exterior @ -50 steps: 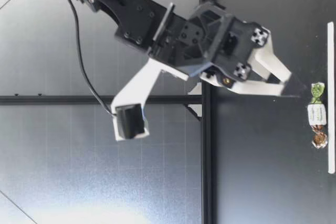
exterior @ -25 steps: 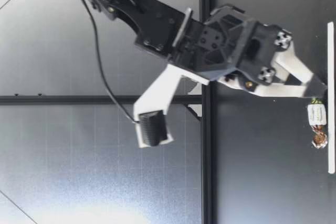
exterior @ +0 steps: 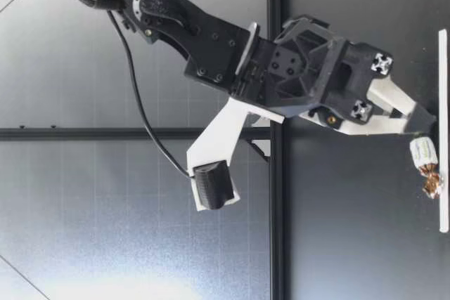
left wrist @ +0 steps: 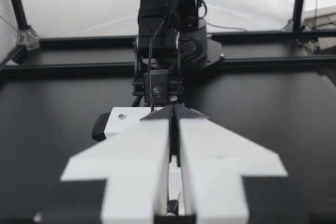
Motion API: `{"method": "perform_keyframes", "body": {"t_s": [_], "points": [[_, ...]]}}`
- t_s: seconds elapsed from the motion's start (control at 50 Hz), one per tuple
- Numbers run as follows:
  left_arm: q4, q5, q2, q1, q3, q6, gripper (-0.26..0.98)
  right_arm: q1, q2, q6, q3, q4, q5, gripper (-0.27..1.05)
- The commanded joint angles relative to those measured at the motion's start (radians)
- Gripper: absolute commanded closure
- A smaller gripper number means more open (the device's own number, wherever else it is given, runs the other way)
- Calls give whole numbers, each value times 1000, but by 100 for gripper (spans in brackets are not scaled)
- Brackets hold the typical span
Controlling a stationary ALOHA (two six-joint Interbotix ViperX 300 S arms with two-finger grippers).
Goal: Pick up the candy and unwrap it.
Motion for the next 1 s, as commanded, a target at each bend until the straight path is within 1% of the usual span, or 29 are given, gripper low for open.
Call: {"method": "perform_keyframes", "body": {"t_s": [0.0,0.08,0.16,0.34,0.5,0.62,0.7,0.78,0.84,0.9,0.98], "points": [[-2,-9,5,2,-12,3,80,21,-5,-3,3,5,23,83],[-2,-9,5,2,-11,3,80,29,-11,-5,-2,5,25,91],[-2,-9,5,2,-9,3,80,34,-20,-5,-11,5,31,95],[-2,-8,18,2,-11,-5,80,35,-80,-2,-31,5,46,95],[-2,-9,80,2,-23,6,79,35,-169,3,-38,2,60,95],[-2,-9,141,2,-43,23,74,34,-236,6,-38,-2,77,95],[-2,-9,175,2,-58,38,68,34,-270,8,-38,-5,91,95],[-2,-15,207,2,-74,54,59,26,-299,11,-37,-8,109,95],[-2,-26,235,2,-87,58,48,18,-314,12,-38,-8,117,95],[-3,-41,265,2,-103,58,34,12,-334,14,-38,-15,117,95],[-11,-66,296,2,-114,54,23,12,-353,17,-41,-44,117,95]]}}
